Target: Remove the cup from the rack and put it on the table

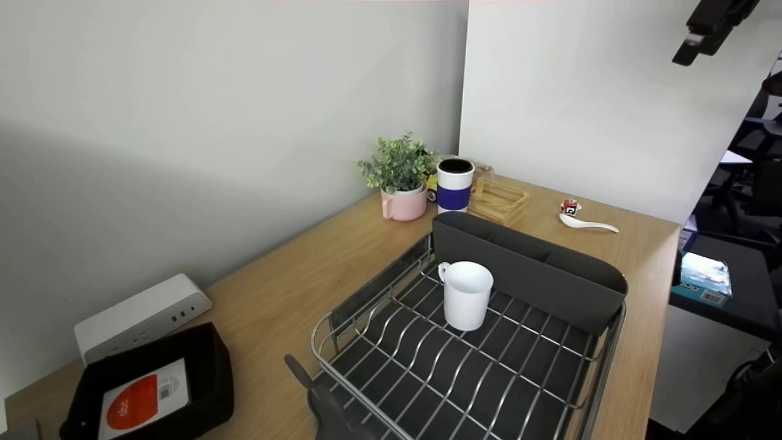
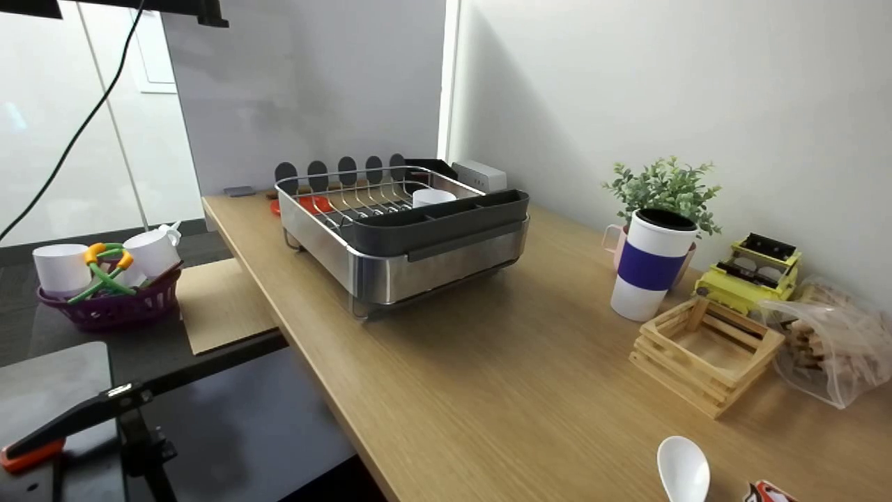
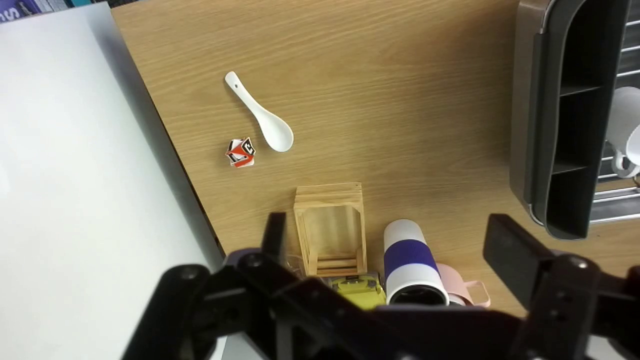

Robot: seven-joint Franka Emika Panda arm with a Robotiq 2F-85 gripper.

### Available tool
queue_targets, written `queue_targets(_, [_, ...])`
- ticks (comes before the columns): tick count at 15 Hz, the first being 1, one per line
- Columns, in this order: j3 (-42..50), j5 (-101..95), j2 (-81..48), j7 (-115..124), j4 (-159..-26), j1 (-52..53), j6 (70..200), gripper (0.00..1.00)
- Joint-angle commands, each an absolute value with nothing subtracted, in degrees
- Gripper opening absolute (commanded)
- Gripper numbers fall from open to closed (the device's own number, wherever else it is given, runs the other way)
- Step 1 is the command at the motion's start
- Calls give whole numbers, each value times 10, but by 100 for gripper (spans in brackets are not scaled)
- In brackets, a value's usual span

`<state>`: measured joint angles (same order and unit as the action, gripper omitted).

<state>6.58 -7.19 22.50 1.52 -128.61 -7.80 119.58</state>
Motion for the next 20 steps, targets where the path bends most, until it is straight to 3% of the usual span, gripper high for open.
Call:
queue_targets(1, [65,-71,225,15,-1285,-79,1195,100])
queue_targets(20, [25,-77,193,1,-1243,-46,1165,100])
